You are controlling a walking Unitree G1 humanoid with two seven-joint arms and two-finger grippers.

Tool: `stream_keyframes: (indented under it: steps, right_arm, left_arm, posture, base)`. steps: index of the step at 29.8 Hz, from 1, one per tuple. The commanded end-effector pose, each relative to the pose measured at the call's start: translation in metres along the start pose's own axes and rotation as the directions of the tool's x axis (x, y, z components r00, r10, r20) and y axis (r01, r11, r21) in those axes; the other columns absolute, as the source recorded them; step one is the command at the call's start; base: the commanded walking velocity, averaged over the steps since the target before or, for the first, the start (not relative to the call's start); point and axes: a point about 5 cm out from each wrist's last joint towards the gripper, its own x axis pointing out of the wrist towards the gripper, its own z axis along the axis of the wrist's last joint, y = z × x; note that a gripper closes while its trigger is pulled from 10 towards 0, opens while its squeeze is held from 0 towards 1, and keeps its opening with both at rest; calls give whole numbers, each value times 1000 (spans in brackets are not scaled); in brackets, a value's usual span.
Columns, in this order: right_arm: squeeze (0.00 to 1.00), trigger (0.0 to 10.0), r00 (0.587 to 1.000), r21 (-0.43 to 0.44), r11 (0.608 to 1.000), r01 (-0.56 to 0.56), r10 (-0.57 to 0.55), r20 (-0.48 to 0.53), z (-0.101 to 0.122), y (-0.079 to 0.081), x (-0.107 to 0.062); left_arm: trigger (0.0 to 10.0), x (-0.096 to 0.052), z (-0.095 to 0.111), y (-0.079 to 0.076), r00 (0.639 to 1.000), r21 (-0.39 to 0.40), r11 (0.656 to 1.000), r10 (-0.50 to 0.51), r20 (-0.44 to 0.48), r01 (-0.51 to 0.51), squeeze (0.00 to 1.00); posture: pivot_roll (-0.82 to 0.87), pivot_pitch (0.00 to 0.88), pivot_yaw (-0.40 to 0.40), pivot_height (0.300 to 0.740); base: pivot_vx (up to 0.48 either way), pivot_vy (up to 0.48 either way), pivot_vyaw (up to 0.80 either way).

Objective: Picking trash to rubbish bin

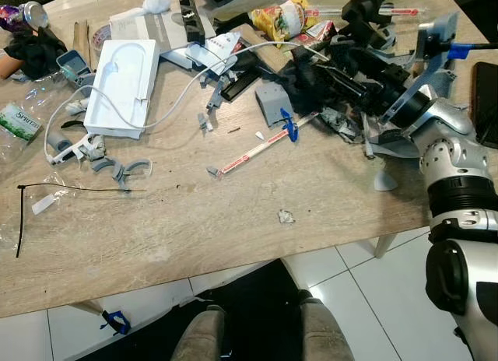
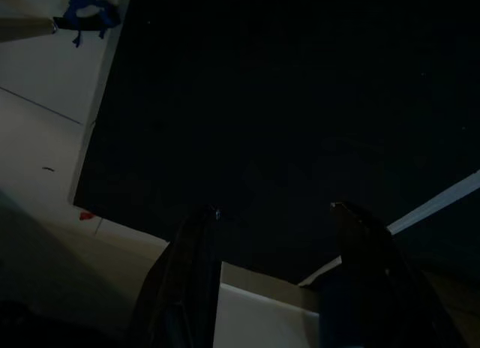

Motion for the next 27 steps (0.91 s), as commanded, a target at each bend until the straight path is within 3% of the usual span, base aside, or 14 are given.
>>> stream_keyframes:
  steps: [1,8,9,17,20,22,25,26,27]
  right_arm:
    - [0,10000,998,12,1000,13,-12,-65,-4,0,5]
    - [0,10000,994,14,998,54,-52,-92,-1,-1,12]
    - [0,0,992,21,997,80,-78,-102,-1,-3,13]
    - [0,0,973,46,986,160,-149,-176,-8,-4,16]
    - [0,0,976,54,983,175,-166,-142,-6,-4,16]
    - [0,0,988,85,985,151,-147,-51,3,-1,20]
    - [0,0,991,91,986,136,-136,-6,7,1,21]
    - [0,0,991,103,989,102,-110,77,15,5,22]
    - [0,0,991,103,989,102,-110,77,15,5,22]
  left_arm:
    - [10000,-3,-18,-10,998,3,999,-32,-56,32,0]
    - [10000,-3,-17,-10,998,0,999,-32,-54,32,0]
    - [10000,-2,-15,-10,998,-3,1000,-30,-51,30,0]
    - [10000,1,-3,-6,1000,-17,1000,-13,-26,12,0]
    - [10000,2,4,-3,1000,-19,1000,-4,-17,4,0]
    - [10000,4,13,2,1000,-20,1000,9,-7,-9,0]
    - [10000,5,17,4,1000,-20,1000,17,-2,-17,0]
    - [10000,5,22,8,1000,-21,999,28,4,-28,0]
    - [10000,5,22,8,1000,-21,999,28,4,-28,0]
  posture:
    - [73,390,137,740]
    - [73,376,134,740]
    - [73,372,134,740]
    - [68,321,121,740]
    - [63,294,117,740]
    - [56,254,114,740]
    - [54,229,114,740]
    - [54,208,112,740]
    - [54,208,112,740]
  base:
    - [0,0,0]
    - [0,0,0]
    - [0,0,0]
    - [0,0,0]
    - [0,0,0]
    - [0,0,0]
    - [0,0,0]
    - [0,0,0]
    - [0,0,0]
